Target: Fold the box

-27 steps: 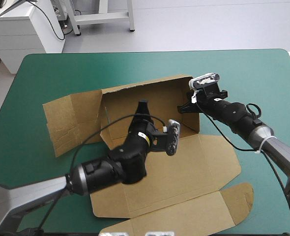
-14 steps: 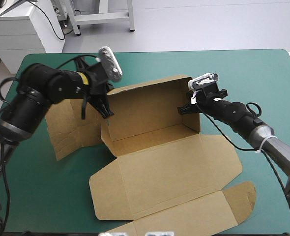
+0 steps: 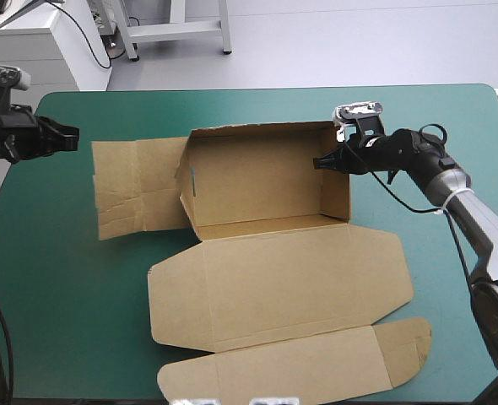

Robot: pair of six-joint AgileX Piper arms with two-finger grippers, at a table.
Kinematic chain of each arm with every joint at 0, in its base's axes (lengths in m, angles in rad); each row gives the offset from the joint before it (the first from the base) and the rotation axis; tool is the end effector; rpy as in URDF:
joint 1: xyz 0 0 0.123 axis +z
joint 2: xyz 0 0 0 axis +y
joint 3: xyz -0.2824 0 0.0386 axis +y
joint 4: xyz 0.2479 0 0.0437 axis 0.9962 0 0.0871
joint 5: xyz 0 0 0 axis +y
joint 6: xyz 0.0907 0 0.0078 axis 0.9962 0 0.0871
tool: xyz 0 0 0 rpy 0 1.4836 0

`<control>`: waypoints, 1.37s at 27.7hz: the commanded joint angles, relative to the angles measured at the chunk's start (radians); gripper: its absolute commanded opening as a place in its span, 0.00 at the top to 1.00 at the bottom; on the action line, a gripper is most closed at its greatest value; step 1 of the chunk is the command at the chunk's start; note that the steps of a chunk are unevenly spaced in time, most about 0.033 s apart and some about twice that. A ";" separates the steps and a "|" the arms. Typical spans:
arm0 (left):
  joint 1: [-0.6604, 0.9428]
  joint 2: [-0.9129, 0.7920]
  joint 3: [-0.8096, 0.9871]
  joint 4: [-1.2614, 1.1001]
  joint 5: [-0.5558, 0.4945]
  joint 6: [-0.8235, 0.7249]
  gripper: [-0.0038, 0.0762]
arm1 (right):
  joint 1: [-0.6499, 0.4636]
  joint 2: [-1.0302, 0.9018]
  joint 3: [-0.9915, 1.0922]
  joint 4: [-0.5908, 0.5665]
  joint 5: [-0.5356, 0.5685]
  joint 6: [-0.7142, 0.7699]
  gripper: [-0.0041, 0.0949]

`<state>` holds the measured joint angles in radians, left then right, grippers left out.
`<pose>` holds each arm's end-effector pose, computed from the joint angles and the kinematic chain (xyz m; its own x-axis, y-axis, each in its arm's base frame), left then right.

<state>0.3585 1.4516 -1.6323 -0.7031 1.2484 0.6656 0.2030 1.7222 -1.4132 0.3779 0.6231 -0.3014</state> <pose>0.2873 0.0480 0.4396 -0.6363 0.0926 -0.7658 0.3631 0.9119 -0.1914 0.3794 0.0981 0.2981 -0.7134 -0.1364 -0.6874 -0.3348 0.9281 0.1632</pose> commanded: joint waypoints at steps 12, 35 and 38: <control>0.302 -0.053 0.302 -0.350 -0.072 0.057 0.96 | -0.008 0.039 -0.359 -0.196 0.477 0.239 0.97; 0.302 -0.053 0.302 -0.350 -0.076 0.069 0.96 | -0.002 0.216 -0.516 -0.093 0.510 0.317 0.89; 0.302 -0.053 0.302 -0.350 -0.076 0.069 0.96 | -0.002 0.222 -0.516 -0.088 0.525 0.313 0.75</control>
<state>0.6577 1.4371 -1.3070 -0.9849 1.1817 0.7281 0.2040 1.9932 -1.8923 0.2534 1.1554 0.0275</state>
